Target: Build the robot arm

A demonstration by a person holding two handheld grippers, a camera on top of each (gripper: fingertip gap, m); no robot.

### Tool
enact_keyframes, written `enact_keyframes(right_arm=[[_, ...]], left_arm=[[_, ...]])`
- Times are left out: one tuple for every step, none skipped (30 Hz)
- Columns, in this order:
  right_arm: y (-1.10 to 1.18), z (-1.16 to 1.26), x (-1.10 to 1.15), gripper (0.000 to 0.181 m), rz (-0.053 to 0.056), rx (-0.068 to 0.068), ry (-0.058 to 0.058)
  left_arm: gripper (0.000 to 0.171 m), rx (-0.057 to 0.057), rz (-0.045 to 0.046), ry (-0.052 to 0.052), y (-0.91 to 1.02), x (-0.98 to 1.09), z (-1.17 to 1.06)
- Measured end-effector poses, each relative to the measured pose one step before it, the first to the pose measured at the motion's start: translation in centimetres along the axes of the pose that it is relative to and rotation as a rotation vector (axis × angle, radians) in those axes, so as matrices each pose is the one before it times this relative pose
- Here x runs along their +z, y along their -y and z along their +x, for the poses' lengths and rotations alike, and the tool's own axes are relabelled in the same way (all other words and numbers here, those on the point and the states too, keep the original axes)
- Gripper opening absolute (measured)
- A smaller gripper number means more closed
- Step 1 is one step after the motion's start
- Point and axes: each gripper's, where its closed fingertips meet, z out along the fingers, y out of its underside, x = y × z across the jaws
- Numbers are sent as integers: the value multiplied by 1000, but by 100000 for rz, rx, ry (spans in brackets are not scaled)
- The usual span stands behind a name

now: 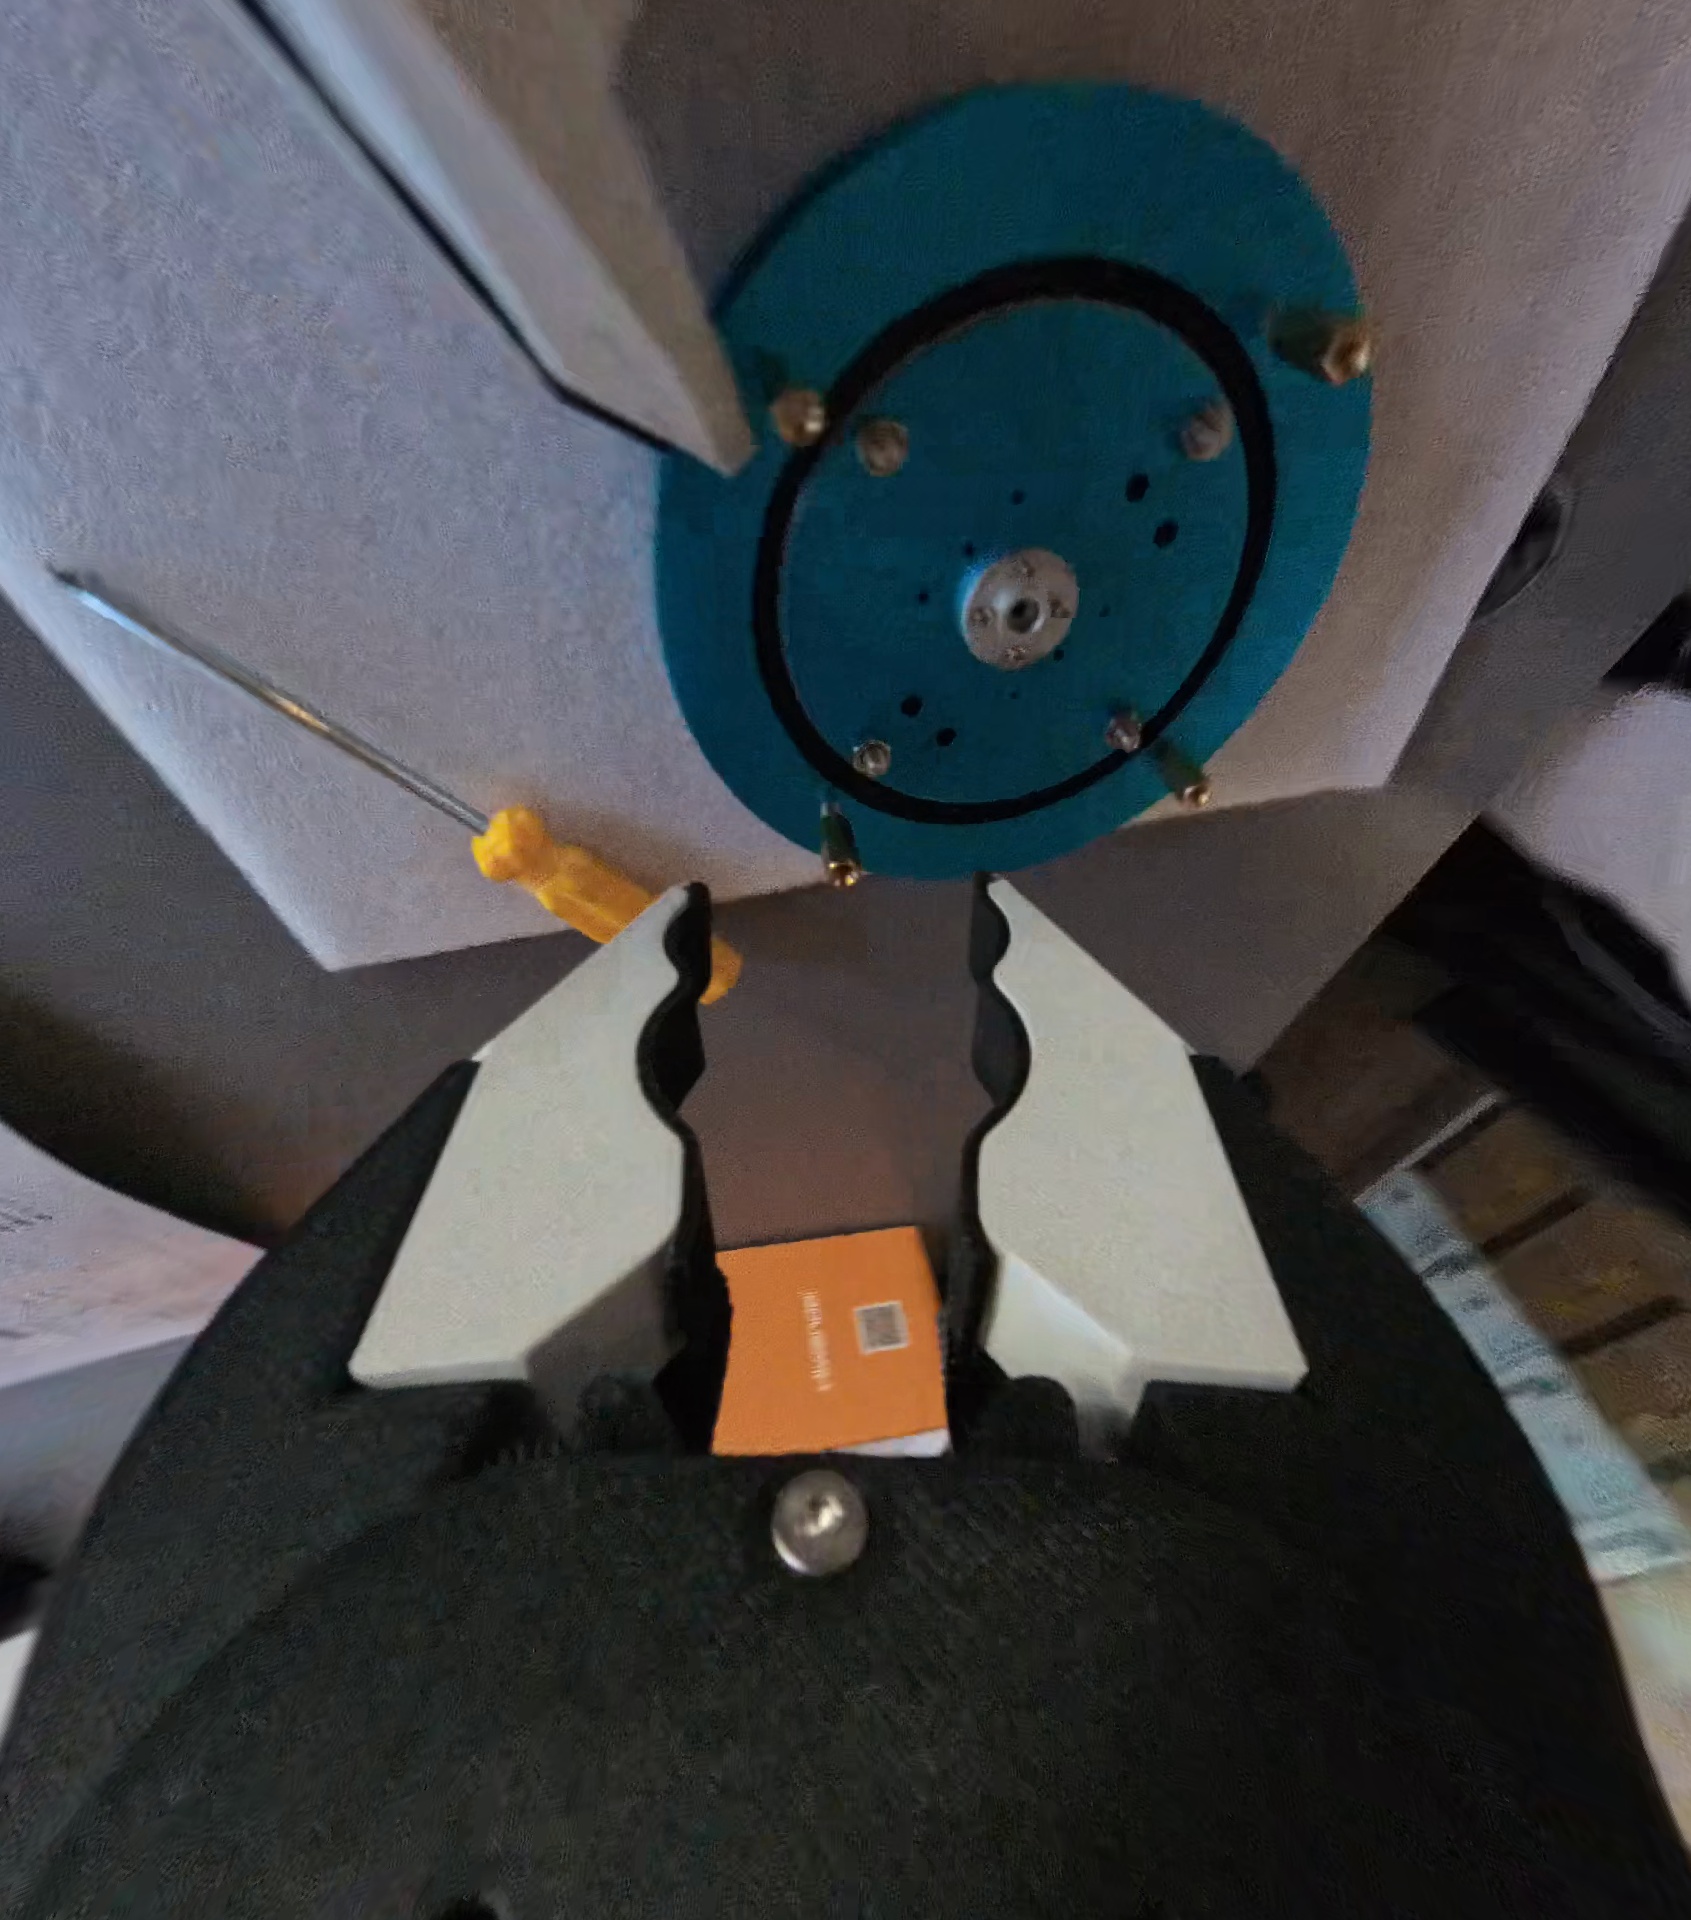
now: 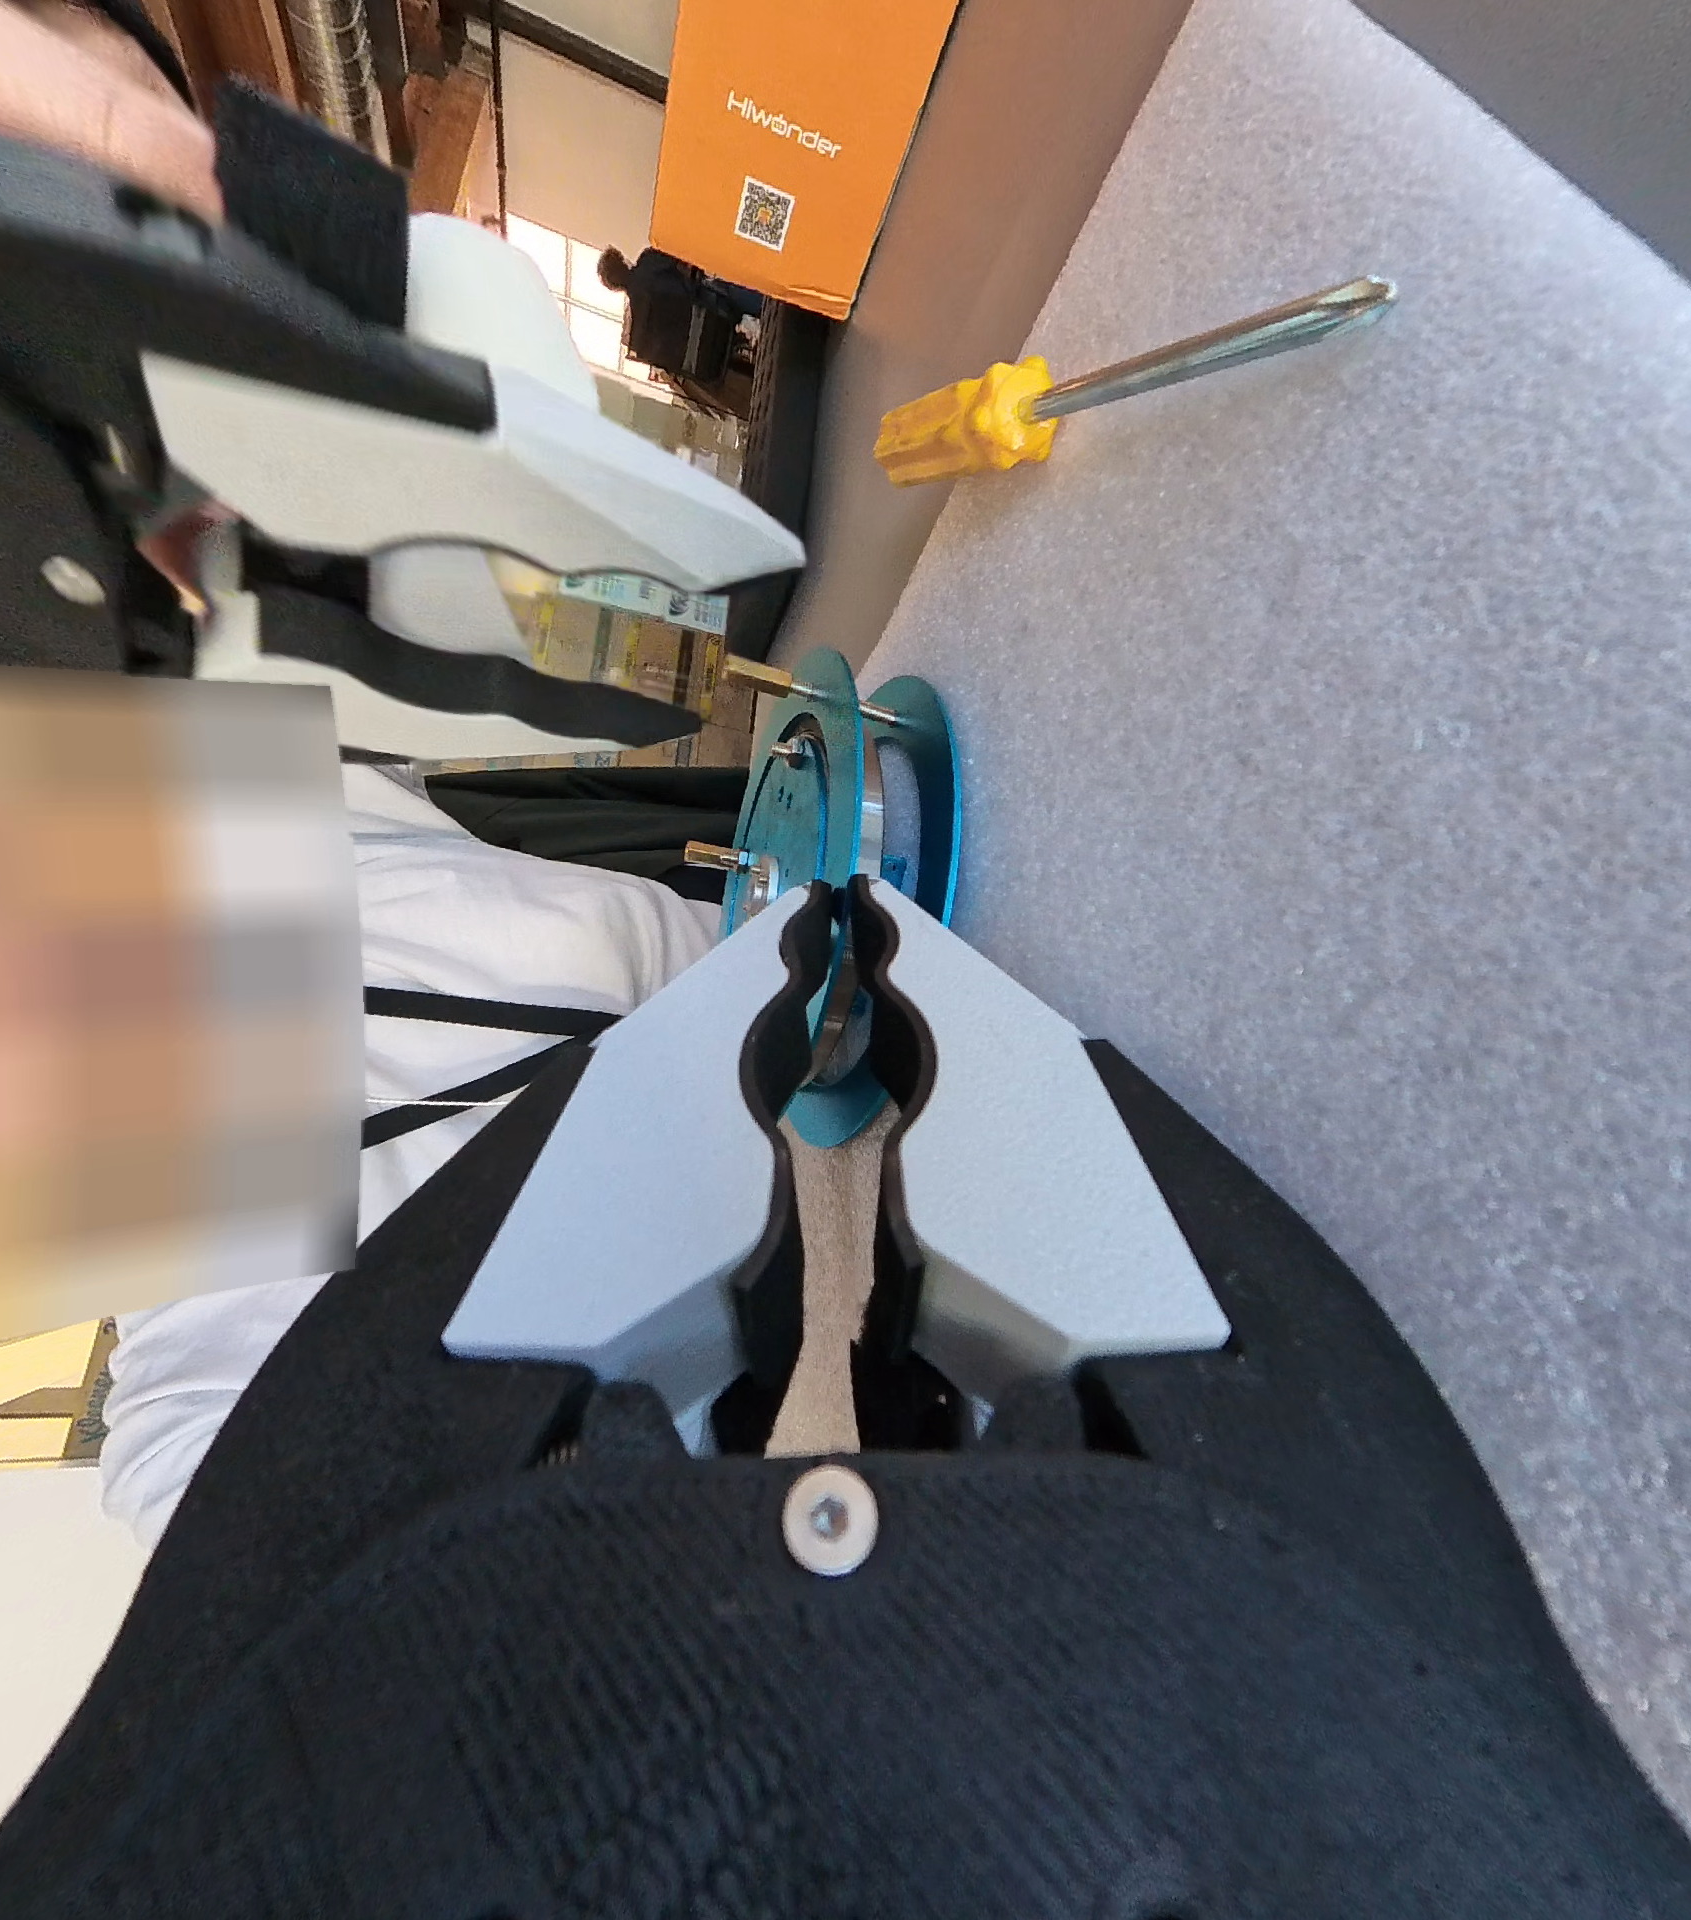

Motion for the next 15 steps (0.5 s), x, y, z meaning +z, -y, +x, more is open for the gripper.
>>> enact_keyframes(right_arm=[[-5,3,5,2,29,-84,-7],[-4,-15,-5,2,43,-121,78],[1,-3,-7,2,31,-110,81],[1,0,0,2,4,-94,44],[-1,-4,-1,2,-10,-44,50],[-5,-3,5,2,28,-33,17],[6,0,-8,2,50,-61,-34],[-1,1,0,2,79,-82,11],[0,0,0,2,89,-93,26],[7,1,3,2,47,-13,-3],[-2,-3,3,2,-65,37,-67],[11,9,-3,2,82,184,7],[6,12,15,2,-33,23,-175],[3,13,9,2,-94,138,-147],[-4,1,1,2,-7,107,3]], left_arm=[[45,-11331,3413,-5917,182,-289,-4],[46,-10783,2509,-6872,138,-156,239],[38,-10218,1329,-6736,-3,5,327],[34,-8966,516,-5942,-100,155,335],[27,-7106,-449,-3971,-192,257,165],[20,-4736,-79,-1509,-113,276,-66],[16,-2187,690,576,81,254,-229],[6,-788,1163,1657,164,198,-250],[5,-700,938,1547,123,147,-165],[5,-985,-285,764,-16,75,-26],[5,263,-894,986,-33,-7,-18],[4,3166,-1222,2318,-9,-23,-150],[4,6514,-2056,3387,-85,7,-133],[4,10276,-2664,4672,-99,0,-145],[4,13534,-2928,6045,-91,22,-192]])
